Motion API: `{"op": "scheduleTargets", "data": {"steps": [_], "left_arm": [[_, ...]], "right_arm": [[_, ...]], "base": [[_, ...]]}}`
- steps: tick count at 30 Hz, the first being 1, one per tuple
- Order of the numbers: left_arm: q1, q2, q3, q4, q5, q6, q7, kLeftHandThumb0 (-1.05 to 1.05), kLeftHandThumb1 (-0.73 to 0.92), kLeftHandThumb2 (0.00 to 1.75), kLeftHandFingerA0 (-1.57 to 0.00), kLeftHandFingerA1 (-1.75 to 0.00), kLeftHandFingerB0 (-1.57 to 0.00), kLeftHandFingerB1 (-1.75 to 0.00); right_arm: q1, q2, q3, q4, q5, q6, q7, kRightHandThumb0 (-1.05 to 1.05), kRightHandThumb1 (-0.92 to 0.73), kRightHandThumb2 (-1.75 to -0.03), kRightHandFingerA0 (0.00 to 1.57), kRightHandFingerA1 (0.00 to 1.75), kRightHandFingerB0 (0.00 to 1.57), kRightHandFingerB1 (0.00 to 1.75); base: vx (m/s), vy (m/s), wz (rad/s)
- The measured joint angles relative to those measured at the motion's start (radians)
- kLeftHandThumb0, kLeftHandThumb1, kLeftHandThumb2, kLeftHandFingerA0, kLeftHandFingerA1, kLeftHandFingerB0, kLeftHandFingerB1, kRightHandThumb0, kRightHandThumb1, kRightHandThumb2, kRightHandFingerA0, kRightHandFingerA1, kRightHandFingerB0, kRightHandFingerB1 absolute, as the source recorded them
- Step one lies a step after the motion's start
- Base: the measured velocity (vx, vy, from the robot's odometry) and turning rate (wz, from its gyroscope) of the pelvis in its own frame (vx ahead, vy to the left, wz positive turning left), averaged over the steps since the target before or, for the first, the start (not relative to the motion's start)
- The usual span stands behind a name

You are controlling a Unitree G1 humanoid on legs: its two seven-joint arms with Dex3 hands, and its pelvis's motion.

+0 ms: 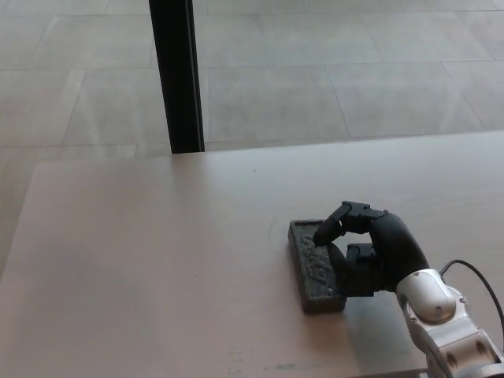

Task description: The robot uses its right hand to hold the eraser kept in the middle of the desk and use it to wipe the desk by swiping its surface twice

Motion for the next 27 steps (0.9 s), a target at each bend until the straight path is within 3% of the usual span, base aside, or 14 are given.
{"op": "scheduleTargets", "data": {"steps": [3, 9, 10, 11, 13, 18, 21, 24, 26, 27], "left_arm": [[-0.001, 0.0, -0.01, 0.001, 0.0, 0.0, 0.0, -0.47, 0.46, 0.88, -0.78, -0.84, -0.6, -0.71], [0.013, -0.002, -0.021, -0.042, -0.001, 0.001, 0.005, -0.43, 0.46, 0.88, -0.77, -0.85, -0.6, -0.72], [0.014, -0.002, -0.021, -0.045, -0.002, 0.001, 0.005, -0.44, 0.47, 0.88, -0.77, -0.84, -0.61, -0.72], [0.015, -0.002, -0.021, -0.045, -0.002, 0.001, 0.006, -0.44, 0.47, 0.88, -0.77, -0.84, -0.6, -0.71], [0.016, -0.003, -0.022, -0.045, -0.002, 0.001, 0.007, -0.44, 0.47, 0.88, -0.77, -0.83, -0.6, -0.71], [0.024, -0.005, -0.025, -0.063, -0.003, 0.001, 0.01, -0.44, 0.46, 0.88, -0.76, -0.83, -0.6, -0.71], [0.027, -0.005, -0.027, -0.066, -0.004, 0.001, 0.01, -0.44, 0.46, 0.88, -0.75, -0.83, -0.59, -0.71], [0.026, -0.005, -0.028, -0.067, -0.005, 0.001, 0.01, -0.45, 0.47, 0.89, -0.74, -0.83, -0.58, -0.71], [0.028, -0.006, -0.029, -0.076, -0.005, 0.001, 0.01, -0.44, 0.47, 0.89, -0.76, -0.84, -0.59, -0.72], [0.028, -0.006, -0.029, -0.08, -0.005, 0.001, 0.01, -0.46, 0.47, 0.89, -0.76, -0.83, -0.6, -0.71]], "right_arm": [[-0.017, 0.012, -0.001, 0.015, -0.01, -0.011, -0.006, -0.24, -0.51, -1.07, 0.92, 1.75, 0.73, 1.66], [-0.083, 0.034, 0.013, 0.025, -0.042, -0.027, -0.009, -0.21, -0.45, -1.18, 0.93, 1.75, 0.76, 1.69], [-0.095, 0.035, 0.014, 0.025, -0.048, -0.033, -0.009, -0.3, -0.46, -1.17, 1.21, 1.4, 1.07, 1.32], [-0.105, 0.035, 0.015, 0.025, -0.051, -0.035, -0.01, -0.22, -0.44, -1.24, 0.93, 1.75, 0.81, 1.68], [-0.128, 0.033, 0.017, 0.025, -0.062, -0.038, -0.01, -0.25, -0.5, -1.15, 0.93, 1.75, 0.76, 1.7], [-0.177, 0.028, 0.017, 0.027, -0.085, -0.049, -0.01, -0.25, -0.48, -1.19, 0.94, 1.75, 0.81, 1.68], [-0.185, 0.028, 0.012, 0.027, -0.09, -0.051, -0.009, -0.25, -0.51, -1.08, 0.92, 1.75, 0.76, 1.66], [-0.185, 0.028, 0.011, 0.024, -0.096, -0.049, -0.009, -0.23, -0.47, -1.2, 0.92, 1.75, 0.79, 1.64], [-0.184, 0.03, 0.011, 0.025, -0.1, -0.049, -0.009, -0.22, -0.45, -1.2, 0.92, 1.75, 0.76, 1.67], [-0.183, 0.031, 0.01, 0.025, -0.1, -0.049, -0.009, -0.19, -0.5, -1.07, 0.92, 1.75, 0.73, 1.63]], "base": [[0.0, 0.0, 0.0], [0.0, 0.0, 0.0], [0.0, 0.0, 0.0], [0.0, 0.0, 0.0], [0.0, 0.0, 0.0], [0.0, 0.0, 0.0], [0.0, 0.0, 0.0], [0.0, 0.0, 0.0], [0.0, 0.0, 0.0], [0.0, 0.0, 0.0]]}}
